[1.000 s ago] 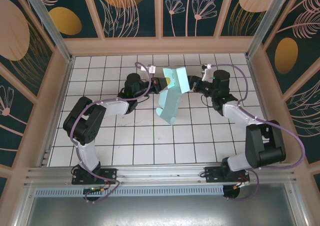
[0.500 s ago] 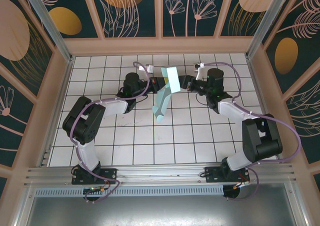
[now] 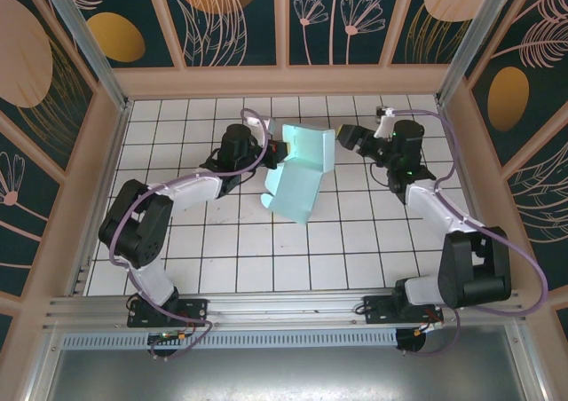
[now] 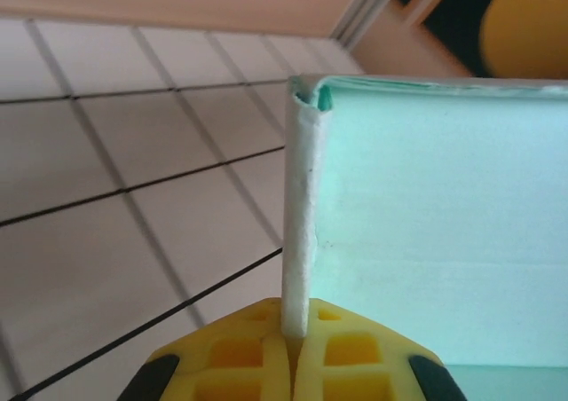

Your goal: Fold the paper box

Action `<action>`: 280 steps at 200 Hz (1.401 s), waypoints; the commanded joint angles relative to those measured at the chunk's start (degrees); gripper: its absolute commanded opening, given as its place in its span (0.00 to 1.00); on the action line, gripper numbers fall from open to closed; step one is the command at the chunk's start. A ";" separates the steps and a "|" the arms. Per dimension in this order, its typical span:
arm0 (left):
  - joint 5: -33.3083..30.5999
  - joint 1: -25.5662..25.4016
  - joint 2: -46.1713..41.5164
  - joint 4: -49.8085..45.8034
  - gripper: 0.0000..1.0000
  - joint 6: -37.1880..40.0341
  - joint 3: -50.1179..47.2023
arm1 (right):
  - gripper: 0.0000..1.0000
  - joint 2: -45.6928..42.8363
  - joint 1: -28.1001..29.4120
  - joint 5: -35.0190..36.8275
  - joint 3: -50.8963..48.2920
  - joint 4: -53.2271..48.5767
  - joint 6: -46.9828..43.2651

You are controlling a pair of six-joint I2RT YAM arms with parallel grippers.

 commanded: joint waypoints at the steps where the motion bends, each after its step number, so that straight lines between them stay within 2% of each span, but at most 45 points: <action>1: -6.11 0.40 -3.74 -20.11 0.00 12.92 5.17 | 0.76 -2.03 -0.97 4.41 -1.25 -3.81 -3.39; 20: -14.70 0.43 -4.59 -31.38 0.00 17.07 8.15 | 0.76 -1.71 -1.30 4.36 -1.39 -4.11 -4.11; 36: -18.69 0.40 -4.37 -39.50 0.00 19.14 10.51 | 0.76 -1.03 -1.35 3.87 -1.53 -3.44 -4.12; 60: -19.82 0.41 -2.57 -50.88 0.00 22.39 14.89 | 0.76 0.34 -1.45 2.88 -1.32 -2.55 -3.92; 93: -21.53 0.33 4.81 -65.09 0.00 25.59 22.37 | 0.76 1.90 -1.46 1.77 -0.71 -2.33 -4.19; 139: -24.19 -0.35 13.16 -74.77 0.00 27.70 27.69 | 0.76 1.74 -1.53 2.37 -1.70 -1.99 -4.63; 183: -25.97 -0.52 18.95 -76.94 0.01 29.02 31.77 | 0.76 1.21 -1.72 3.03 -2.15 -2.69 -5.25; 228: -26.63 -0.48 17.72 -75.15 0.35 29.22 32.85 | 0.76 0.92 -1.63 2.79 -1.47 -3.48 -6.52; 231: -26.63 -0.52 17.38 -74.73 0.40 29.20 32.75 | 0.76 1.02 -1.57 2.68 -1.43 -3.56 -6.57; 246: -26.69 -0.52 14.94 -72.13 0.53 28.54 31.58 | 0.76 1.58 -1.08 2.74 -1.15 -3.67 -6.99; 280: -30.05 0.18 5.89 -55.33 0.87 23.94 24.53 | 0.77 3.99 2.23 5.33 0.53 -4.99 -9.57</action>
